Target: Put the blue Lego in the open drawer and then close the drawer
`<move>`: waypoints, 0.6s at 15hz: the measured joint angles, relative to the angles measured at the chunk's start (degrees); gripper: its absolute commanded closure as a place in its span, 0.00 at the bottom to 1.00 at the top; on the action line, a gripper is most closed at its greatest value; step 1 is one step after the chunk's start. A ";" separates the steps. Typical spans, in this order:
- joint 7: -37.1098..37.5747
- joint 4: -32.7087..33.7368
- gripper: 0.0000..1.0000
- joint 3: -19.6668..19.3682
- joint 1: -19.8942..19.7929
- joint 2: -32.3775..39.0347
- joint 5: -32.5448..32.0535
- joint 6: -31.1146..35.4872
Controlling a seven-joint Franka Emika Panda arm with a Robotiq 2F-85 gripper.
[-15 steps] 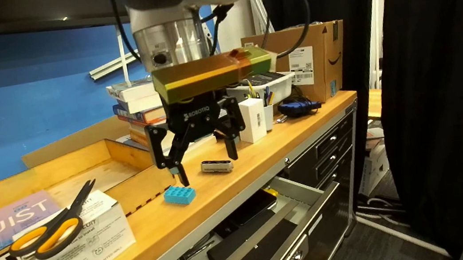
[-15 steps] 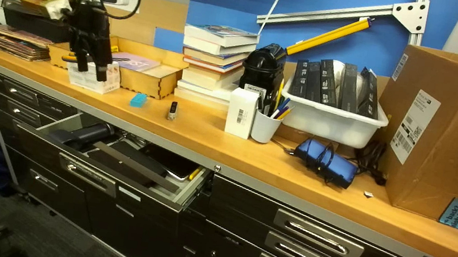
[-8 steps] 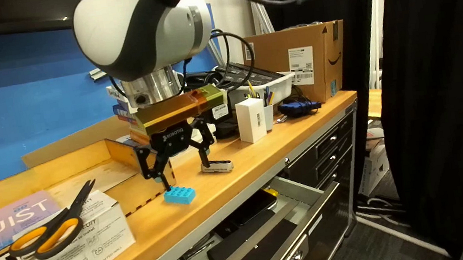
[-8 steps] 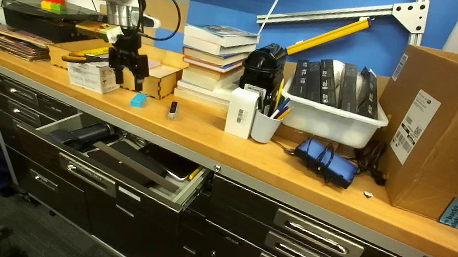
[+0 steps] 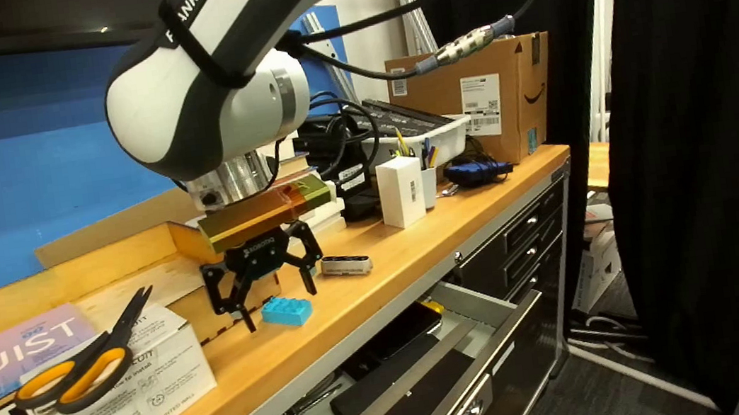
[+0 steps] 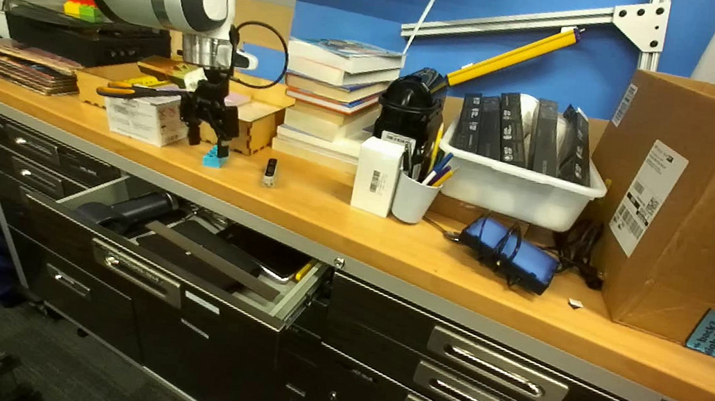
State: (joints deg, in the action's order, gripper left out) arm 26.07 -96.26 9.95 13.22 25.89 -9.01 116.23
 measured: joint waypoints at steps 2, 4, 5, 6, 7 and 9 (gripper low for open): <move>0.00 0.98 0.42 -0.82 0.22 1.05 0.73 0.00; 0.00 1.62 0.58 -1.52 0.22 1.75 1.97 0.02; -0.02 1.75 0.67 -1.79 0.22 1.93 2.76 0.02; -0.05 1.85 0.73 -1.96 0.21 2.01 3.75 0.02; -0.07 2.01 0.82 -2.05 0.21 2.01 4.59 -0.06; -0.06 2.01 0.88 -2.22 0.21 1.86 6.06 -0.49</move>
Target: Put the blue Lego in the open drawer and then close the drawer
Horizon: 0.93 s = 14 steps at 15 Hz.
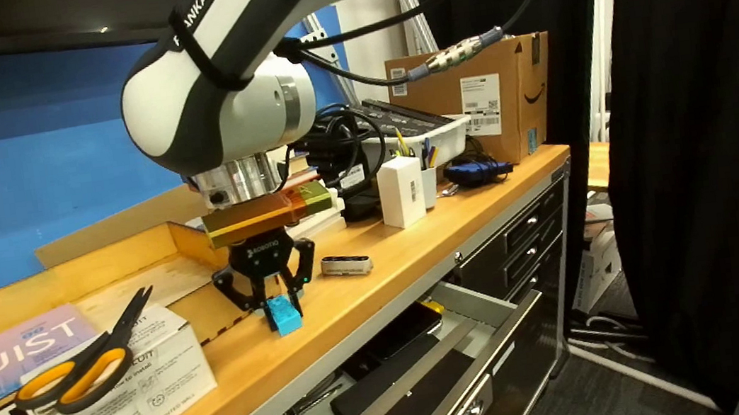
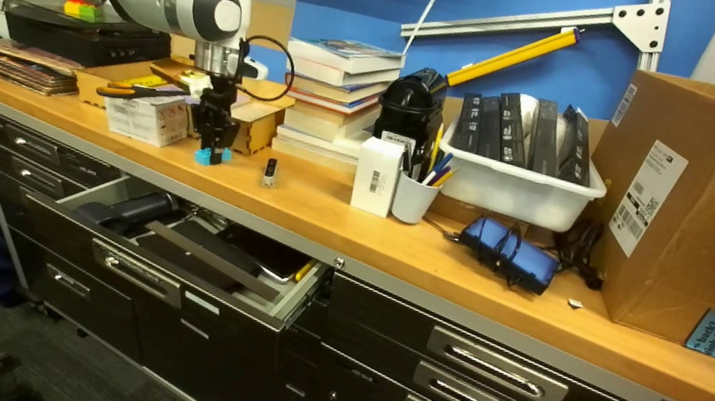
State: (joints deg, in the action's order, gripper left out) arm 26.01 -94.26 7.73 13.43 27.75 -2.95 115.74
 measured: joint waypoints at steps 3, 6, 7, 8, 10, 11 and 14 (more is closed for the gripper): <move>0.29 -2.08 0.88 -0.84 -0.25 -1.83 1.55 -0.92; 2.42 -9.64 0.87 -1.79 -0.72 -7.35 2.66 -0.70; 3.68 -12.70 0.87 -2.05 -0.72 -9.52 2.66 -0.45; 5.17 -15.90 0.87 -2.21 -0.71 -11.69 2.65 -0.01; 8.29 -22.25 0.87 -2.24 -0.70 -15.46 2.61 1.56; 9.83 -25.13 0.87 -2.22 -0.66 -16.95 2.39 2.59; 14.36 -31.04 0.39 -1.94 -0.50 -19.16 0.72 5.47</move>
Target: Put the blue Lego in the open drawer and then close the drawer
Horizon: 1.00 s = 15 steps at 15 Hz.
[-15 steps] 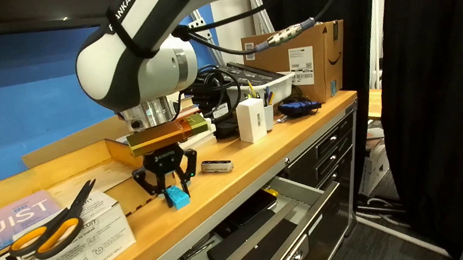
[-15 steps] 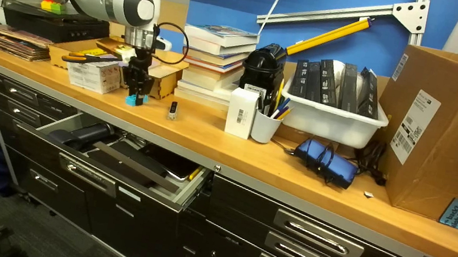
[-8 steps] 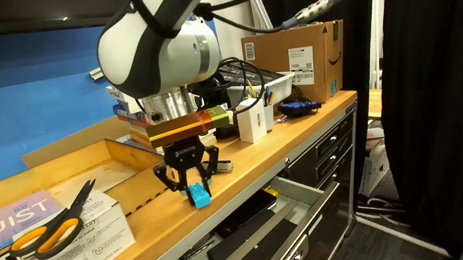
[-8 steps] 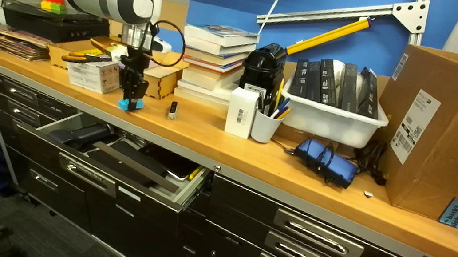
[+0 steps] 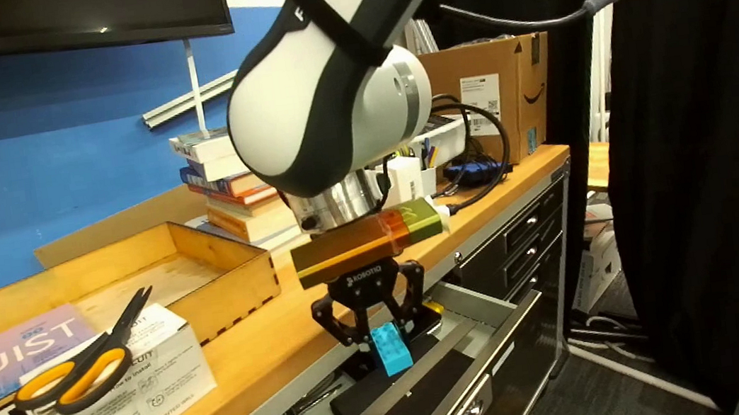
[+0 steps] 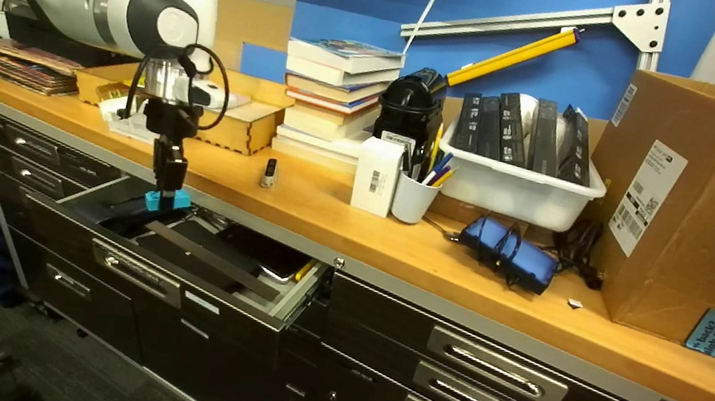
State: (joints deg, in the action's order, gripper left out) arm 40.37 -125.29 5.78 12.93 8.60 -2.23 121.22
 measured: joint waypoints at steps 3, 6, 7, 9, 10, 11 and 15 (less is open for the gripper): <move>4.62 -2.37 0.23 0.54 0.33 -0.01 -2.13 1.14; 6.63 -2.80 0.01 0.87 0.31 -0.55 -1.75 1.31; 6.63 -2.95 0.00 0.87 0.21 -1.11 -1.00 1.28; 6.21 -4.04 0.00 0.87 -0.21 -3.02 1.34 0.72; 5.69 -5.08 0.00 0.87 -0.49 -4.33 2.64 0.17; 4.98 -6.40 0.00 0.87 -0.84 -5.79 4.08 -0.76; 3.22 -15.20 0.00 0.65 -2.92 -10.87 8.91 -2.49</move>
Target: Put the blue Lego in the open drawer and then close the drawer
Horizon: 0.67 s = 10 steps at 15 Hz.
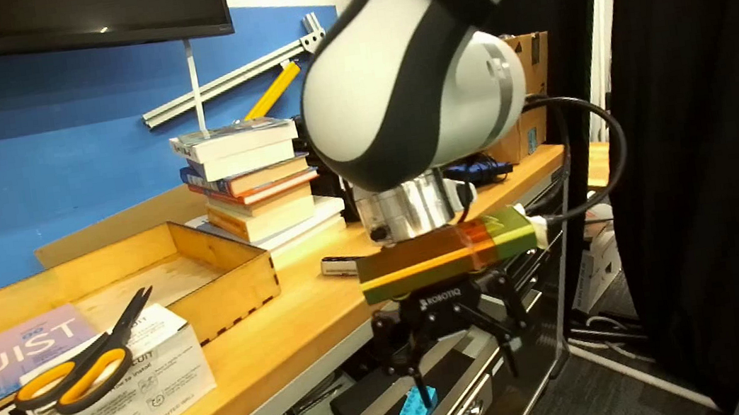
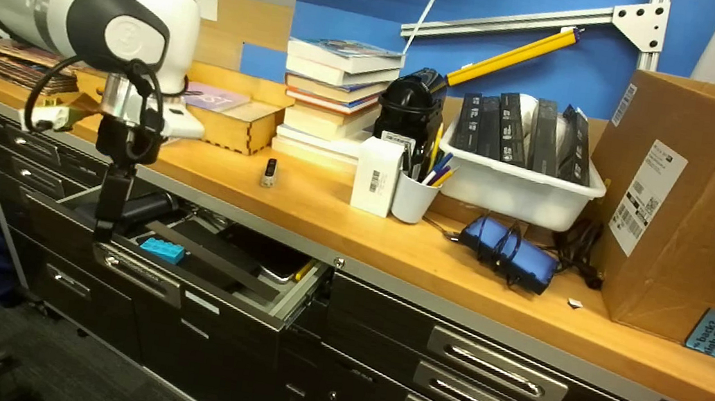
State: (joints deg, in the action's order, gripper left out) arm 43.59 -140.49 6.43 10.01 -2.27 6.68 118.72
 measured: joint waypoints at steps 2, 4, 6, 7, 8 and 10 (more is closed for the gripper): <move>-0.18 -4.55 0.00 -0.42 -1.36 -0.49 1.66 0.44; -0.29 -8.42 0.00 -1.24 -3.04 -0.26 3.31 2.14; -0.27 -10.74 0.00 -2.10 -4.69 -0.19 4.07 2.93; -0.27 -11.08 0.00 -2.42 -5.30 -0.22 4.28 2.93; -0.27 -11.16 0.00 -2.56 -5.66 -0.24 4.37 2.93; -0.25 -11.16 0.00 -2.61 -5.79 -0.28 4.57 2.93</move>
State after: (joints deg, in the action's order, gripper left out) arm 43.35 -151.65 3.82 4.22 -2.55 11.26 121.65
